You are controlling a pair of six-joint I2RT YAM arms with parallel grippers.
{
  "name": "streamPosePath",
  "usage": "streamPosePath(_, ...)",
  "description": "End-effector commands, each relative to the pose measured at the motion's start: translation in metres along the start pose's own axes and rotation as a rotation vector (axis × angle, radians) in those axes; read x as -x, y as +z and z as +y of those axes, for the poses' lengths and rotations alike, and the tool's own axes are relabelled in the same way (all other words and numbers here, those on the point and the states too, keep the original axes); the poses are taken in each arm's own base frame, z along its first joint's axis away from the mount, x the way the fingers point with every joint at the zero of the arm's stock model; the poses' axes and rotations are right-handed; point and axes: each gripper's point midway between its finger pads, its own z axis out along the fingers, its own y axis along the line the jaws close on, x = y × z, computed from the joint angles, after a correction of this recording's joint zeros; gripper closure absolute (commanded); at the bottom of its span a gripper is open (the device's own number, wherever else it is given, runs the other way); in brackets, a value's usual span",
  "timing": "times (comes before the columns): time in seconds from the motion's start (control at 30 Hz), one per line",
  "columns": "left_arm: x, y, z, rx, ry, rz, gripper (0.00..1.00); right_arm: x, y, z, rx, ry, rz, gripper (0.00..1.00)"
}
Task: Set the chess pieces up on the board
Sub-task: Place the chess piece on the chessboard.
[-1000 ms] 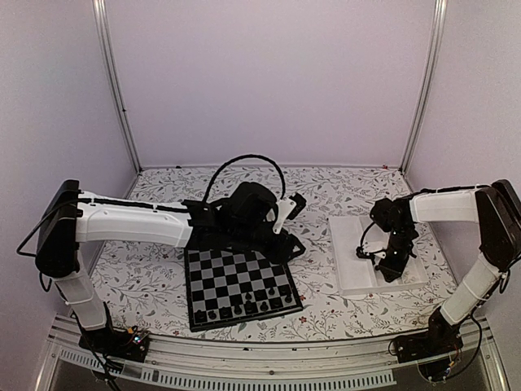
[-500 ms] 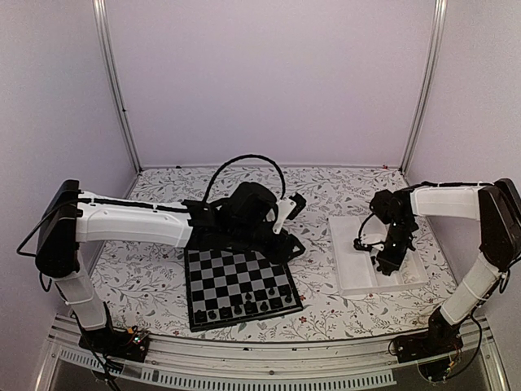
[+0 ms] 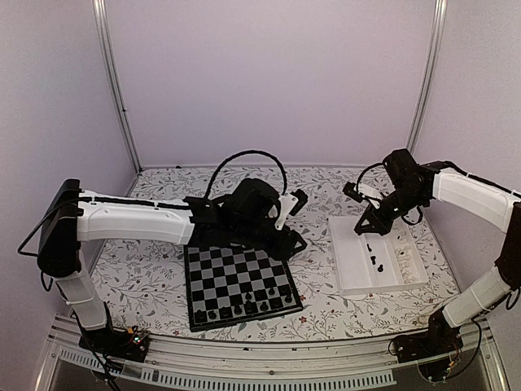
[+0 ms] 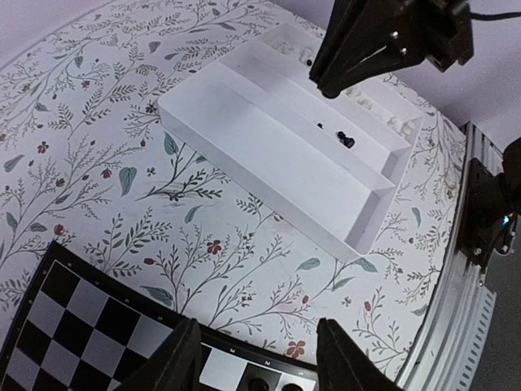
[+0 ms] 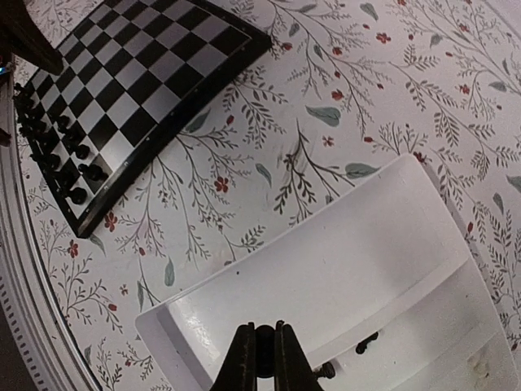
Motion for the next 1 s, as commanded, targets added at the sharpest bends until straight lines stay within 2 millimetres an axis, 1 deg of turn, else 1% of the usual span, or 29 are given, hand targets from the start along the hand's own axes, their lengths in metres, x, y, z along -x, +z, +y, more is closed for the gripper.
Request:
streamPosePath(0.0, 0.016, -0.009, 0.003, 0.059, 0.022, -0.03, 0.49, 0.067, -0.014, 0.042, 0.132, -0.197, -0.35, 0.94)
streamPosePath(0.07, 0.02, -0.015, 0.007, 0.084, 0.021, -0.039, 0.5, 0.075, -0.013, 0.055, 0.161, -0.264, -0.415, 0.94)
streamPosePath(0.17, 0.029, -0.028, 0.015, 0.137, 0.017, -0.065, 0.49, 0.087, -0.009, 0.066, 0.18, -0.352, -0.502, 0.94)
streamPosePath(0.2, 0.03, -0.031, 0.019, 0.156, 0.015, -0.07, 0.49, 0.088, -0.004, 0.071, 0.201, -0.364, -0.507, 0.94)
streamPosePath(0.23, 0.034, -0.036, 0.023, 0.174, 0.012, -0.08, 0.49, 0.093, -0.002, 0.076, 0.21, -0.384, -0.525, 0.94)
streamPosePath(0.4, 0.039, -0.057, 0.041, 0.257, -0.007, -0.106, 0.49, 0.109, 0.017, 0.109, 0.286, -0.478, -0.58, 0.94)
streamPosePath(0.5, 0.044, -0.069, 0.05, 0.296, -0.024, -0.131, 0.49, 0.117, 0.031, 0.118, 0.323, -0.486, -0.609, 0.94)
streamPosePath(0.53, 0.045, -0.073, 0.053, 0.306, -0.028, -0.141, 0.48, 0.123, 0.034, 0.12, 0.328, -0.49, -0.632, 0.94)
streamPosePath(0.6, 0.047, -0.081, 0.056, 0.322, -0.036, -0.155, 0.48, 0.125, 0.052, 0.122, 0.353, -0.456, -0.624, 0.94)
streamPosePath(0.73, 0.051, -0.097, 0.062, 0.351, -0.044, -0.185, 0.48, 0.13, 0.08, 0.132, 0.364, -0.446, -0.623, 0.94)
streamPosePath(0.83, 0.051, -0.11, 0.068, 0.377, -0.044, -0.202, 0.48, 0.134, 0.106, 0.135, 0.354, -0.429, -0.6, 0.94)
streamPosePath(0.87, 0.05, -0.114, 0.07, 0.383, -0.046, -0.207, 0.48, 0.137, 0.111, 0.137, 0.364, -0.423, -0.595, 0.94)
streamPosePath(0.9, 0.049, -0.117, 0.072, 0.389, -0.048, -0.211, 0.47, 0.134, 0.122, 0.138, 0.378, -0.403, -0.577, 0.94)
streamPosePath(0.97, 0.046, -0.123, 0.076, 0.398, -0.053, -0.216, 0.47, 0.133, 0.134, 0.141, 0.388, -0.386, -0.564, 0.94)
